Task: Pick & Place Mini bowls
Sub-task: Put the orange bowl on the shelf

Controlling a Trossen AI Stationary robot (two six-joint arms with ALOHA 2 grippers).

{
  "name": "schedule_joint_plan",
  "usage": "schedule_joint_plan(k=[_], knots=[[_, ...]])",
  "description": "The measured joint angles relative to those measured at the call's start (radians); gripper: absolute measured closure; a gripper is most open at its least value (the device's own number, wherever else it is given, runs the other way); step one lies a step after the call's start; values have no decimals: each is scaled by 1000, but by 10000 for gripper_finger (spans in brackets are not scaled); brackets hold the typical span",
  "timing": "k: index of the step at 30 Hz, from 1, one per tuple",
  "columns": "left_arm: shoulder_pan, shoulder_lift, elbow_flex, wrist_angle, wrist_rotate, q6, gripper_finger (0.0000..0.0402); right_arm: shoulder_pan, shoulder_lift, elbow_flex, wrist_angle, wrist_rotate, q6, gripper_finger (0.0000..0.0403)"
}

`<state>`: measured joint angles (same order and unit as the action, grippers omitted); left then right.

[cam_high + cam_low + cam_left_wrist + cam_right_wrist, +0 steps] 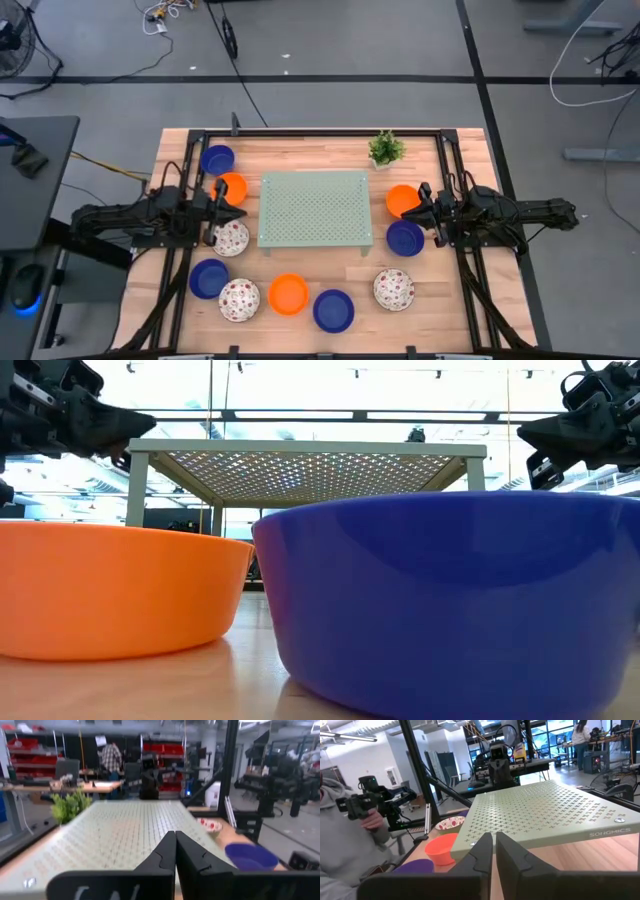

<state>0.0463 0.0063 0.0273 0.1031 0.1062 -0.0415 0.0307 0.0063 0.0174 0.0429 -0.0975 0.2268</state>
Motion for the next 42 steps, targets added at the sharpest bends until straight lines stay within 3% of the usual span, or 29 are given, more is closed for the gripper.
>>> schedule_joint_plan(k=[6, 11, 13, 21, 26, 29, 36, 42], knots=[[0, 0, 0, 130, 19, -126, 396, 0, 0, 0, 0, 0, 0, 376], [-42, 20, 0, 325, 288, -145, 396, 0, 0, 0, 0, 0, 0, 376], [-103, 47, 0, 374, 301, -103, 396, 0, 0, 0, 0, 0, 0, 376], [-486, 320, 18, 486, -108, 189, 396, 0, 0, 0, 0, 0, 0, 376], [-677, 578, 153, 484, -402, 258, 396, 0, 0, 0, 0, 0, 0, 376], [-750, 734, 267, 423, -518, 237, 396, 0, 0, 0, 0, 0, 0, 376], [-838, 1045, 630, -1, -644, 81, 395, 0, 0, 0, 0, 0, 0, 376], [-855, 1270, 890, -316, -572, -83, 370, 0, 0, 0, 0, 0, 0, 376]])
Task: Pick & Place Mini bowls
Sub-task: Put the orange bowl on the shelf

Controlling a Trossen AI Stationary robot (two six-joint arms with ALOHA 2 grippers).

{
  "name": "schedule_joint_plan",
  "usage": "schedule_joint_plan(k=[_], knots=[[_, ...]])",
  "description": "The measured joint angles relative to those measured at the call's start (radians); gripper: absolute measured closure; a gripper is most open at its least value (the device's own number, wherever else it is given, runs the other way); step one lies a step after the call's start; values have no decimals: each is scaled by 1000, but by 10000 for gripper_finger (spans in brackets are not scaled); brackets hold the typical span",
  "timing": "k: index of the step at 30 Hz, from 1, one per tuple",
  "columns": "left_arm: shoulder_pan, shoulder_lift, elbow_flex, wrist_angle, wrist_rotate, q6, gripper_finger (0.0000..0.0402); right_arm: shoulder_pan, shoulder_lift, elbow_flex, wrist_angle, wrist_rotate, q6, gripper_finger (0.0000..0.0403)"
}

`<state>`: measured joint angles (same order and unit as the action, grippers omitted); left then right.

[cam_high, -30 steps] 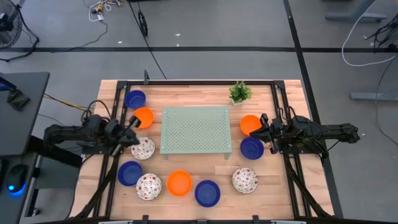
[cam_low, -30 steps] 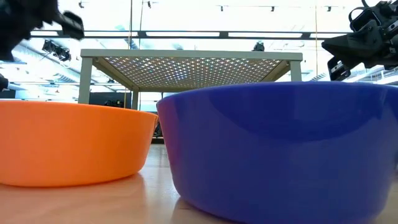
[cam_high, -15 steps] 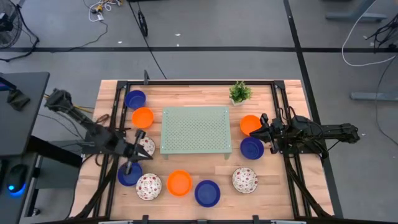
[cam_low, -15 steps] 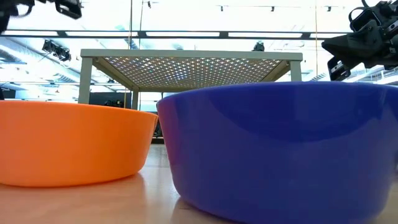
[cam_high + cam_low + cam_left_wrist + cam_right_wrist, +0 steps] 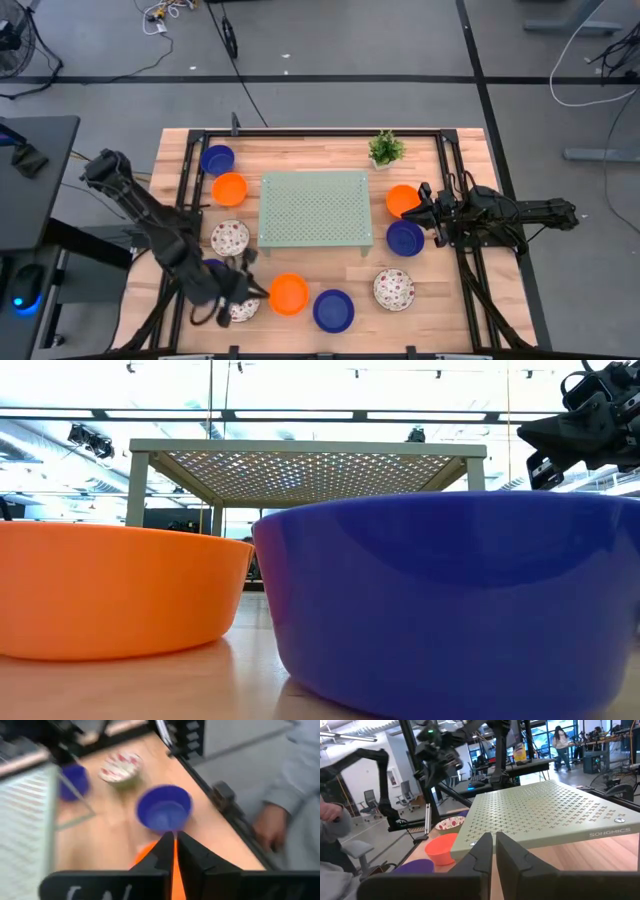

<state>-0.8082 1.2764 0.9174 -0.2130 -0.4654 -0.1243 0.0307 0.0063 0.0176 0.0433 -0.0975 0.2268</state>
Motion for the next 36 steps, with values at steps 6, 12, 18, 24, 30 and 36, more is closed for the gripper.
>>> schedule_joint_plan(k=[6, 12, 18, 24, 30, 36], knots=[[0, 202, 130, -60, 142, -48, 318, 0, 0, 0, 0, 0, 0, 376], [8, 355, 169, -68, 170, -56, 253, 0, 0, 0, 0, 0, 0, 376], [29, 425, 184, -83, 200, -104, 229, 0, 0, 0, 0, 0, 0, 376], [43, 484, 184, -116, 193, -145, 245, 0, 0, 0, 0, 0, 0, 376], [62, 531, 183, -121, 194, -163, 269, 0, 0, 0, 0, 0, 0, 376], [72, 537, 183, -116, 200, -182, 294, 0, 0, 0, 0, 0, 0, 376]])
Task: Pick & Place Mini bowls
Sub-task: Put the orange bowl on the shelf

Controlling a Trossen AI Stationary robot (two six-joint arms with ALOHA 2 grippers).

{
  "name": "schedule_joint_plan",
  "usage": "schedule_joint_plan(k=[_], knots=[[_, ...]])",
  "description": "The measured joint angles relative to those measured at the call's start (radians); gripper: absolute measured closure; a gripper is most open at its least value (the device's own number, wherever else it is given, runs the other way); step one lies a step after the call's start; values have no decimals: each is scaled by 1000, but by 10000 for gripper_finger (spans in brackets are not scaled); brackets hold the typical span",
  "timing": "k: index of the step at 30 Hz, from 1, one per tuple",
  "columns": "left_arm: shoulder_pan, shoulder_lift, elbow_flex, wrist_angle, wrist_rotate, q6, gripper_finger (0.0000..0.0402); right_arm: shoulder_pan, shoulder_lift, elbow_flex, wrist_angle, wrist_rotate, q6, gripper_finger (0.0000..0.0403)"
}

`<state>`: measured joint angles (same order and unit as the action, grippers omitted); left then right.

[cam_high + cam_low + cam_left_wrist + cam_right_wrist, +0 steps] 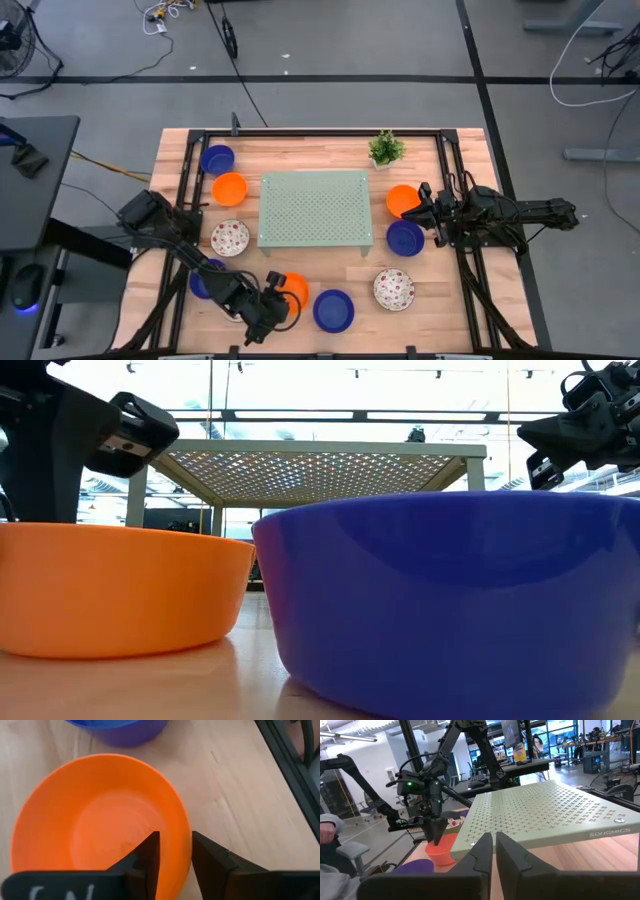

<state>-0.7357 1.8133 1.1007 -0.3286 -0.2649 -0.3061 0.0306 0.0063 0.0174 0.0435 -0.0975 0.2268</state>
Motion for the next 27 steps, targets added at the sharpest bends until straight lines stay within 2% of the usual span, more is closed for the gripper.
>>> schedule_joint_plan(k=[10, 15, 22, 25, 27], knots=[[0, 0, 0, 5, 22, 5, 390, 0, 0, 0, 0, 0, 0, 376], [0, -17, 11, 18, 45, 31, 391, 0, 0, 0, 0, 0, 0, 376], [-9, -74, 154, 6, 160, 115, 394, 0, 0, 0, 1, 0, 0, 376], [-16, -104, 236, -65, 153, 169, 396, 0, 0, 0, 0, 0, 0, 376], [-16, -125, 293, -165, 106, 192, 396, 0, 0, 0, 0, 0, 0, 376]])
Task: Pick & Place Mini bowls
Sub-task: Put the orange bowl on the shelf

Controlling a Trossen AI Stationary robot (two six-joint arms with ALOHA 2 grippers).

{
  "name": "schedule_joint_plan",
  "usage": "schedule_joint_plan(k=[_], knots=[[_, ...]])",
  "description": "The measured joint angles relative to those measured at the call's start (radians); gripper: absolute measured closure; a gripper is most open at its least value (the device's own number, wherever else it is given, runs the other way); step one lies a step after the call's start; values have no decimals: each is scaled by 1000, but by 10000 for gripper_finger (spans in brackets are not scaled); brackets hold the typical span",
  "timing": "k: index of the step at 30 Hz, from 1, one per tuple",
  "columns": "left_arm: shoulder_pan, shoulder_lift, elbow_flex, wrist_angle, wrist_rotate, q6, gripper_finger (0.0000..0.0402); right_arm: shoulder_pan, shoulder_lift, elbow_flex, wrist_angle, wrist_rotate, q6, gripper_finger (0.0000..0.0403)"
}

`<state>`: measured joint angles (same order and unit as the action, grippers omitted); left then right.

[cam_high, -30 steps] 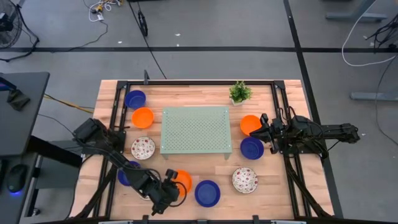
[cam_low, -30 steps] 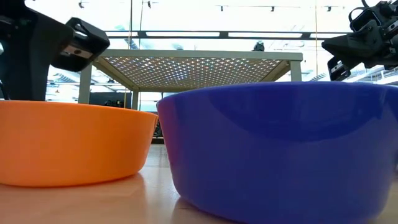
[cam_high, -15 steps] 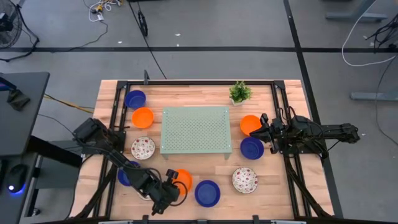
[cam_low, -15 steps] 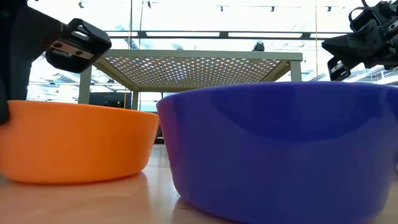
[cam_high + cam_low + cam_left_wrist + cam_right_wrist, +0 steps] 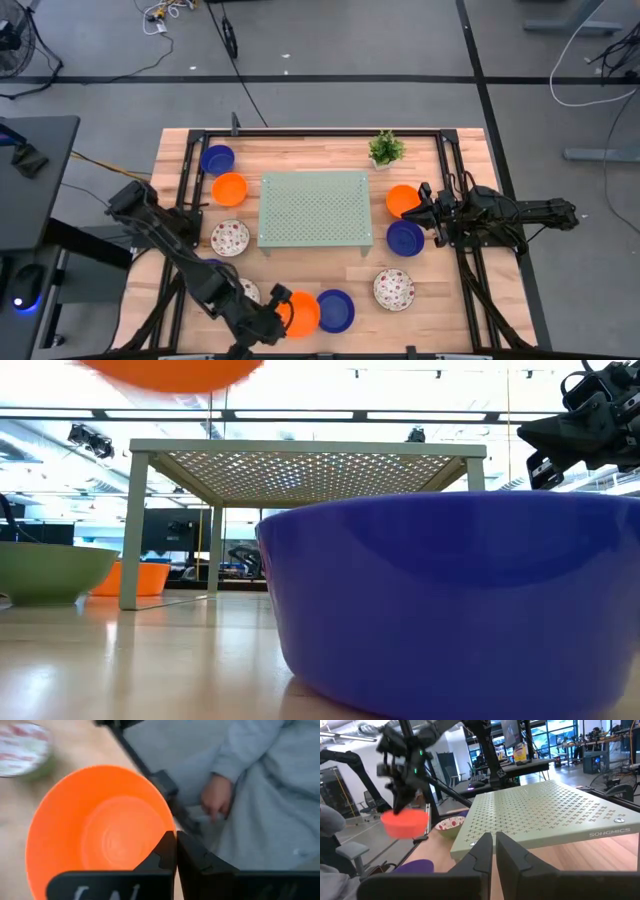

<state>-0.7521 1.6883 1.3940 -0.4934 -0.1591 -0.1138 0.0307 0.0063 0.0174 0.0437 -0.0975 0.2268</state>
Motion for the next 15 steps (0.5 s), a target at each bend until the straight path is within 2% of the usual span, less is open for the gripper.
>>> schedule_joint_plan(k=[4, 7, 13, 15], knots=[[9, -42, 112, -215, -161, 35, 395, 0, 0, 0, 0, 0, 0, 376], [44, -76, 163, -330, -242, 57, 397, 0, 0, 0, 1, 0, 0, 376], [186, -181, 176, -496, -311, 74, 395, 0, 0, 0, 0, 0, 0, 376], [249, -210, 171, -498, -308, 92, 397, 0, 0, 0, 0, 0, 0, 376]])
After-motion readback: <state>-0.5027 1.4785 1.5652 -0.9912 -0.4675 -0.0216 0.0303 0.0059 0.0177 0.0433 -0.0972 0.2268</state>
